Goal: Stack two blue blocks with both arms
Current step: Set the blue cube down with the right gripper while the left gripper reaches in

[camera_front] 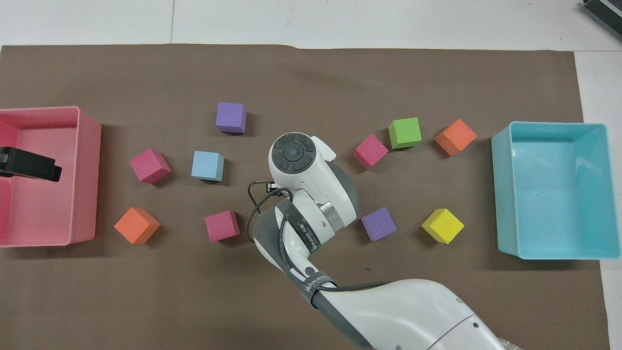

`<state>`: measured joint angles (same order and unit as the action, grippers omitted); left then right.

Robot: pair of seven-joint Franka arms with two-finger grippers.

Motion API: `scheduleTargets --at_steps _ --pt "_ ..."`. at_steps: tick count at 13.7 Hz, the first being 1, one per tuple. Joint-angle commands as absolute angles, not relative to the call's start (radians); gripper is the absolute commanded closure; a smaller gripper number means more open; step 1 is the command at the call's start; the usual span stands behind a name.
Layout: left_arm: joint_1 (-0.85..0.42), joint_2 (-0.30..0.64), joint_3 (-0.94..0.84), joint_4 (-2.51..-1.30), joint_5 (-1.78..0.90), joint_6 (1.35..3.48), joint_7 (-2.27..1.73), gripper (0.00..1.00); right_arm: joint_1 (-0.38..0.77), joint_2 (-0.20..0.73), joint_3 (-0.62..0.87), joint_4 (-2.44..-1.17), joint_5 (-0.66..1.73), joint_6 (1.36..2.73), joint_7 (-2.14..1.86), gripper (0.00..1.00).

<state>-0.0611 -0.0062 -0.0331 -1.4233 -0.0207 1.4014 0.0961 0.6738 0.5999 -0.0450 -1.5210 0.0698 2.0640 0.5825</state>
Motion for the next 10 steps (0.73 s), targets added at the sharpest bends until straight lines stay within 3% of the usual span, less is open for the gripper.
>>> scheduleTargets --at_steps 1,10 --pt "-0.113 0.015 -0.035 -1.472 -0.009 1.485 0.074 0.00 0.669 0.572 -0.041 -1.548 0.072 2.085 0.577 0.00" --pt "-0.189 0.044 -0.037 -1.747 -0.009 1.847 0.002 0.00 0.635 0.405 -0.057 -1.562 0.006 1.993 0.585 0.00"
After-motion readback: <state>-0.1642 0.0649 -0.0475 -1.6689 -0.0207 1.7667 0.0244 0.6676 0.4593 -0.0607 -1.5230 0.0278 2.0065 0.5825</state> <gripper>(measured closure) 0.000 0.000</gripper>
